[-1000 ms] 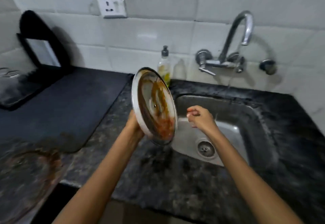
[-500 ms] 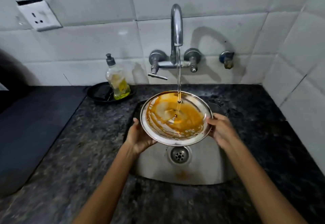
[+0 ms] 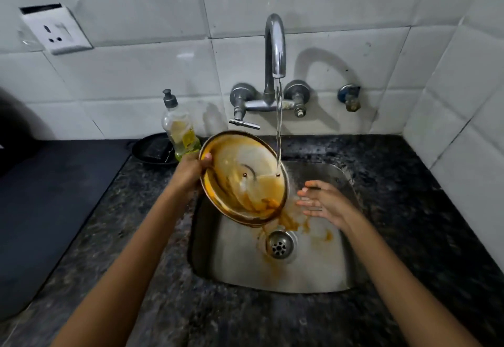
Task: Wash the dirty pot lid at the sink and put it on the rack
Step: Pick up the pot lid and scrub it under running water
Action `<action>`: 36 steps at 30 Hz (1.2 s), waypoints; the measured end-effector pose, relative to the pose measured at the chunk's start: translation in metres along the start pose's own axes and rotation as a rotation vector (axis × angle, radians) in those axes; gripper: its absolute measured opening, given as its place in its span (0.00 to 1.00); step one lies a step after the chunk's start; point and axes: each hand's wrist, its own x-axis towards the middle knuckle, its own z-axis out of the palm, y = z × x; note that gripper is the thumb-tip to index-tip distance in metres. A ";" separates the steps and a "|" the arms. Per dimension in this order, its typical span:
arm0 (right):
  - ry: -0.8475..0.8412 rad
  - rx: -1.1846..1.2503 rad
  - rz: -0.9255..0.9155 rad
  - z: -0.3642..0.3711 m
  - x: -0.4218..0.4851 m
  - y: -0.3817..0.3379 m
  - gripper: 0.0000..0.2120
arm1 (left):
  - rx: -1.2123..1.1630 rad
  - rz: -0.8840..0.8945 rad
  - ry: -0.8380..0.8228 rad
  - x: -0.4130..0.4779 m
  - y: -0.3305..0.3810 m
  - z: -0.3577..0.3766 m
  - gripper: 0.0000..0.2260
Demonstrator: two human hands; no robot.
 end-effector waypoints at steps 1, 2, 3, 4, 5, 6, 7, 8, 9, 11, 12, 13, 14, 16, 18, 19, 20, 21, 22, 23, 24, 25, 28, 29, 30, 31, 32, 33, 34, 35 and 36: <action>-0.004 -0.033 -0.001 0.005 0.000 0.000 0.18 | 0.109 0.071 0.048 0.000 0.005 -0.008 0.10; -0.015 -0.057 -0.005 0.009 0.001 0.000 0.18 | 0.234 0.144 0.101 0.002 0.009 -0.017 0.12; -0.025 -0.075 -0.013 0.013 0.001 0.000 0.17 | 0.344 0.220 0.153 0.001 0.015 -0.025 0.13; -0.032 -0.085 -0.024 0.016 0.003 0.000 0.16 | 0.419 0.286 0.209 0.002 0.019 -0.032 0.13; -0.037 -0.096 -0.037 0.018 0.003 -0.001 0.16 | 0.454 0.332 0.262 0.000 0.023 -0.037 0.13; -0.033 -0.109 -0.058 0.019 0.002 -0.002 0.15 | 0.457 0.364 0.319 0.000 0.024 -0.040 0.12; -0.021 -0.117 -0.092 0.020 0.001 -0.004 0.14 | 0.430 0.375 0.356 0.001 0.021 -0.043 0.12; -0.004 -0.125 -0.138 0.021 0.000 -0.005 0.13 | 0.357 0.360 0.369 0.004 0.015 -0.044 0.10; 0.018 -0.127 -0.192 0.020 -0.002 -0.006 0.12 | 0.250 0.324 0.363 0.006 0.006 -0.042 0.10; 0.097 -0.196 -0.322 0.016 -0.006 -0.010 0.10 | 0.005 0.205 0.323 0.010 -0.020 -0.029 0.15; 0.148 -0.283 -0.395 0.015 -0.009 -0.012 0.10 | -0.105 0.126 0.302 0.011 -0.033 -0.020 0.16; 0.185 -0.396 -0.466 0.014 -0.013 -0.013 0.10 | -0.208 0.032 0.278 0.010 -0.045 -0.008 0.17; 0.196 -0.522 -0.530 0.016 -0.020 -0.013 0.11 | -0.305 -0.065 0.256 0.008 -0.057 0.004 0.16; 0.205 -0.870 -0.656 0.024 -0.034 -0.005 0.13 | -0.466 -0.231 0.205 0.004 -0.077 0.028 0.15; 0.268 -1.266 -0.823 0.039 -0.040 0.012 0.12 | -0.553 -0.301 0.153 0.000 -0.087 0.047 0.14; 0.255 -1.388 -0.843 0.048 -0.040 0.019 0.13 | -0.576 -0.313 0.147 -0.002 -0.088 0.055 0.14; 0.173 -1.429 -0.802 0.057 -0.037 0.024 0.15 | -0.602 -0.326 0.155 -0.003 -0.088 0.062 0.14; 0.051 -1.420 -0.756 0.066 -0.030 0.028 0.18 | -0.619 -0.339 0.165 -0.004 -0.088 0.067 0.14; -0.070 -1.397 -0.720 0.074 -0.021 0.031 0.21 | -0.620 -0.339 0.165 -0.004 -0.088 0.072 0.14; -0.154 -1.390 -0.703 0.080 -0.008 0.032 0.23 | -0.611 -0.329 0.145 -0.003 -0.088 0.075 0.14; -0.188 -1.391 -0.718 0.082 0.005 0.030 0.25 | -0.603 -0.315 0.116 -0.002 -0.088 0.077 0.14; -0.194 -1.393 -0.740 0.081 0.019 0.027 0.27 | -0.591 -0.301 0.093 0.000 -0.087 0.078 0.14; -0.027 -1.478 -0.716 0.054 0.055 0.020 0.33 | -0.531 -0.241 0.105 0.004 -0.084 0.071 0.15; 0.085 -1.519 -0.687 0.043 0.060 0.022 0.35 | -0.509 -0.220 0.123 0.006 -0.084 0.067 0.15; 0.172 -1.541 -0.656 0.034 0.061 0.027 0.36 | -0.493 -0.204 0.141 0.007 -0.087 0.063 0.15; 0.205 -1.549 -0.631 0.032 0.057 0.033 0.37 | -0.488 -0.193 0.158 0.008 -0.089 0.058 0.14; 0.179 -1.544 -0.607 0.035 0.051 0.041 0.38 | -0.486 -0.199 0.166 0.010 -0.091 0.057 0.14; 0.117 -1.525 -0.618 0.046 0.043 0.046 0.38 | -0.481 -0.203 0.180 0.011 -0.093 0.057 0.15; 0.050 -1.502 -0.647 0.058 0.039 0.048 0.38 | -0.473 -0.207 0.180 0.010 -0.092 0.060 0.15; -0.004 -1.470 -0.671 0.067 0.039 0.048 0.37 | -0.460 -0.217 0.168 0.007 -0.091 0.067 0.15; -0.028 -1.433 -0.700 0.072 0.043 0.044 0.34 | -0.450 -0.225 0.156 0.005 -0.091 0.074 0.15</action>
